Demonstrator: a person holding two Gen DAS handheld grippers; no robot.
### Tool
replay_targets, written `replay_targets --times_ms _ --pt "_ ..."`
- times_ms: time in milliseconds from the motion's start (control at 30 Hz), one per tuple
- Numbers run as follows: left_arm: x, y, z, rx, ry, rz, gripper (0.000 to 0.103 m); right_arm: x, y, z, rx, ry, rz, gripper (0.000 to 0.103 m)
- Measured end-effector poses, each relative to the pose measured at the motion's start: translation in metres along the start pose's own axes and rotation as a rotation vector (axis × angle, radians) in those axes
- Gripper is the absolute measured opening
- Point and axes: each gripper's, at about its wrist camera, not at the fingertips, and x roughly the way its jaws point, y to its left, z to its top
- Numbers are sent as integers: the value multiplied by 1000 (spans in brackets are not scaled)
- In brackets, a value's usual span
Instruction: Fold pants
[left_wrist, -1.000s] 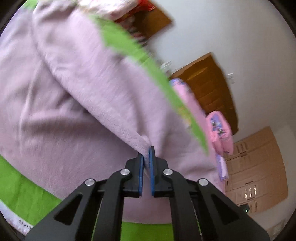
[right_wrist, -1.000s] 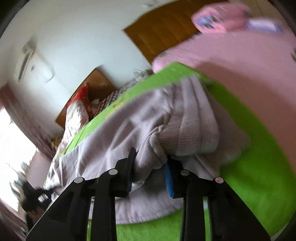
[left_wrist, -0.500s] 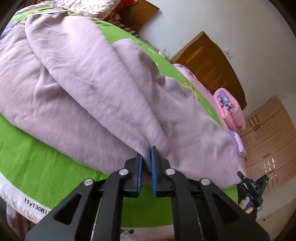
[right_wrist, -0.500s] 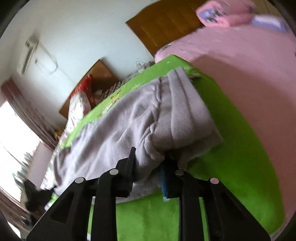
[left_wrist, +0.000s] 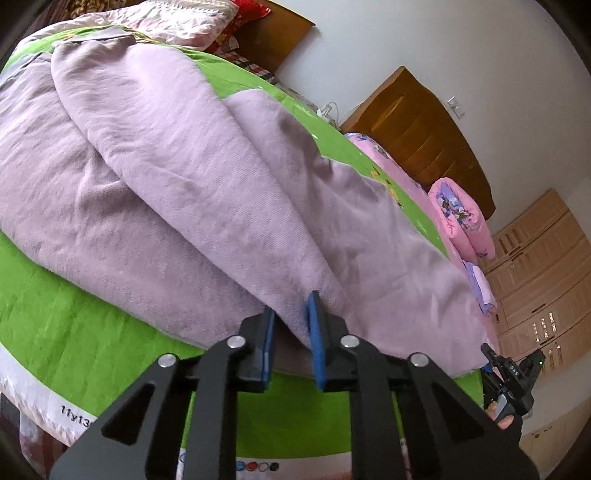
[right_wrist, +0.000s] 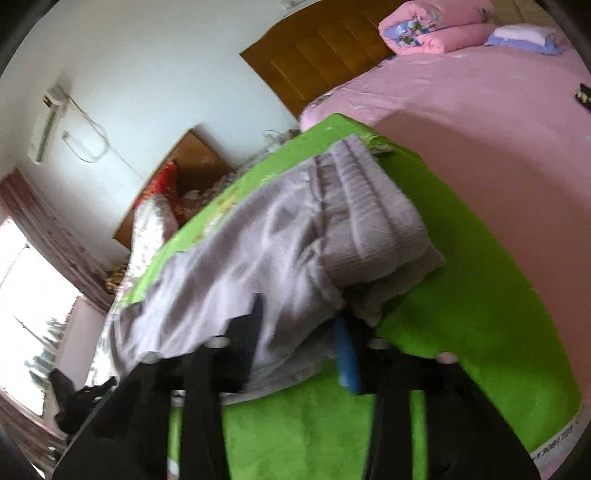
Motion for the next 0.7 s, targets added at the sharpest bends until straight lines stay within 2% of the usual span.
replay_targets --times_ms 133,233,300,333,600,633,700 --pt "1 -1 -1 3 -1 -1 16 -4 0 -3 49 15 18 38" --pt "1 1 0 5 -3 -7 16 -4 7 -12 -9 15 -9 37" --pt "0 5 0 3 -3 -15 16 -3 6 -13 -15 0 -19 32" --pt "-1 7 1 5 -2 -18 16 -2 5 -12 -14 -3 -32 22" --pt "-3 10 0 2 -3 -29 16 -3 7 -15 -19 -6 -71 19" --pt "-5 11 0 -1 -1 -39 16 -6 7 -14 -11 1 -70 22" --pt "-12 14 1 -8 3 -82 23 -17 9 -13 7 14 -98 44"
